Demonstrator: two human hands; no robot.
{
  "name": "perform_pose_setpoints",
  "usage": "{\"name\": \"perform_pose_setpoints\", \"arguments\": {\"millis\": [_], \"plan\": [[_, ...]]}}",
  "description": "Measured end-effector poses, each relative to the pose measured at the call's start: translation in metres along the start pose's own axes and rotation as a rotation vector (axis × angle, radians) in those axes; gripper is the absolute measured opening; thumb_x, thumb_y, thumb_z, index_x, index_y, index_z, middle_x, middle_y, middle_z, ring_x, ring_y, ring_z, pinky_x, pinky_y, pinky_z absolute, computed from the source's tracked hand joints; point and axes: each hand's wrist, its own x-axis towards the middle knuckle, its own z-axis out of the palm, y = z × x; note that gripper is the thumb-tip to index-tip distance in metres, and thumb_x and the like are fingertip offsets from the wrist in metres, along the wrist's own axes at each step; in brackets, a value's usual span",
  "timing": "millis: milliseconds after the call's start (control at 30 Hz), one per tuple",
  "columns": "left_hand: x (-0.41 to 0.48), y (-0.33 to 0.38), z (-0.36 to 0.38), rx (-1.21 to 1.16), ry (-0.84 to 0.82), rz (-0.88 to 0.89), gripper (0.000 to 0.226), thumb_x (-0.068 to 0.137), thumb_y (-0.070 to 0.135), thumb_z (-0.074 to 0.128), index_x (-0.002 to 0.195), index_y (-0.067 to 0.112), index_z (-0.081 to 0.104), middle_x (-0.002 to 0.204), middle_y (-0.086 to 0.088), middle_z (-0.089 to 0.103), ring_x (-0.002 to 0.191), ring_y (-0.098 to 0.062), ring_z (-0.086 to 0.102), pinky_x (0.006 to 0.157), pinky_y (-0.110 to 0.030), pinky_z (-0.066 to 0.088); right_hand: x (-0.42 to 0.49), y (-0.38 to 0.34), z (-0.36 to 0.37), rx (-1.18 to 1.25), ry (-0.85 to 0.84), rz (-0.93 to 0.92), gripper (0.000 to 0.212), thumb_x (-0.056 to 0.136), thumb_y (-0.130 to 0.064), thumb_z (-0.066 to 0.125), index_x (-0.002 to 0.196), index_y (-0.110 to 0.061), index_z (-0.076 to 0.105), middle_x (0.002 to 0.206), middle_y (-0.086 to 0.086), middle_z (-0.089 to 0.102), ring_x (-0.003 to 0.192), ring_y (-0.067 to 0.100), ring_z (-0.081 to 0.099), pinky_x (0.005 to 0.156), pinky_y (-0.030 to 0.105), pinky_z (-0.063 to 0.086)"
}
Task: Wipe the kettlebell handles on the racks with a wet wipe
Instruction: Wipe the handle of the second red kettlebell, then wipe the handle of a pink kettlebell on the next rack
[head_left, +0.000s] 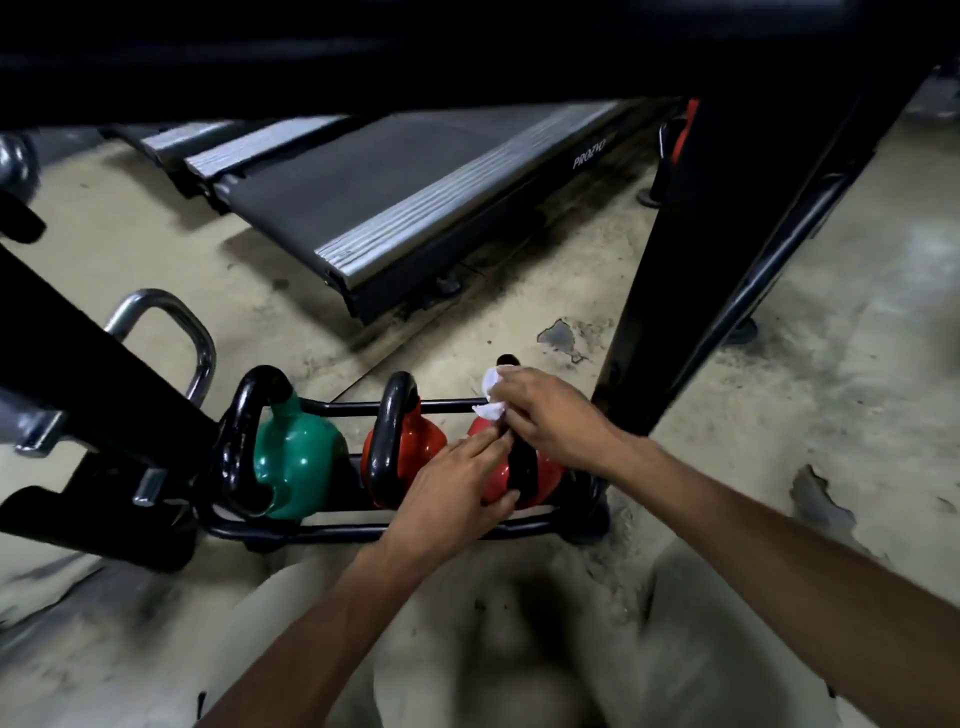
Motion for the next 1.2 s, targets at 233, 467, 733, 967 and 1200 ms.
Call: {"name": "perform_pose_setpoints", "arguments": {"millis": [233,467,733,967,1200], "plan": [[-0.01,0.032,-0.05,-0.263,-0.026,-0.183,0.033,0.09,0.028,0.072,0.122,0.02,0.072,0.119,0.007,0.072,0.107,-0.009,0.067,0.095,-0.036,0.054,-0.057,-0.059,-0.03,0.527,0.13,0.374,0.026,0.095,-0.011,0.054,0.107,-0.019,0.075,0.103,-0.003,0.075,0.099,0.013,0.067,0.092,0.024,0.049],[-0.017,0.129,-0.153,-0.743,0.008,-0.491,0.012,0.093,0.025,0.075,0.097,0.036,0.072,0.086,0.027,0.074,0.086,0.011,0.067,0.081,-0.015,0.051,-0.105,-0.119,-0.138,1.26,0.3,0.915,0.042,0.081,-0.028,0.071,0.096,0.01,0.061,0.084,0.013,0.058,0.083,0.025,0.054,0.076,0.042,0.047],[-0.054,0.267,-0.29,-0.968,-0.296,-0.488,0.021,0.088,0.021,0.081,0.093,0.001,0.074,0.092,-0.021,0.074,0.079,-0.016,0.063,0.075,-0.032,0.047,-0.177,-0.24,-0.321,1.279,0.443,1.029,0.014,0.094,-0.008,0.069,0.099,0.005,0.067,0.085,0.009,0.067,0.078,0.019,0.062,0.073,0.034,0.052],[-0.058,0.403,-0.39,-1.021,-0.292,-0.37,0.017,0.09,0.011,0.077,0.081,-0.002,0.07,0.076,-0.013,0.074,0.065,-0.012,0.062,0.061,-0.021,0.047,-0.248,-0.299,-0.478,1.101,0.561,0.972,0.047,0.076,-0.028,0.086,0.119,-0.03,0.066,0.097,-0.007,0.07,0.088,0.015,0.072,0.069,0.036,0.063],[-0.021,0.53,-0.398,-1.137,-0.304,-0.32,0.019,0.091,0.01,0.074,0.073,0.01,0.07,0.077,-0.015,0.07,0.067,-0.023,0.062,0.061,-0.028,0.051,-0.313,-0.26,-0.579,1.032,0.791,0.971,0.004,0.088,-0.002,0.068,0.087,-0.003,0.065,0.078,0.006,0.068,0.071,0.019,0.066,0.062,0.039,0.059]]}}
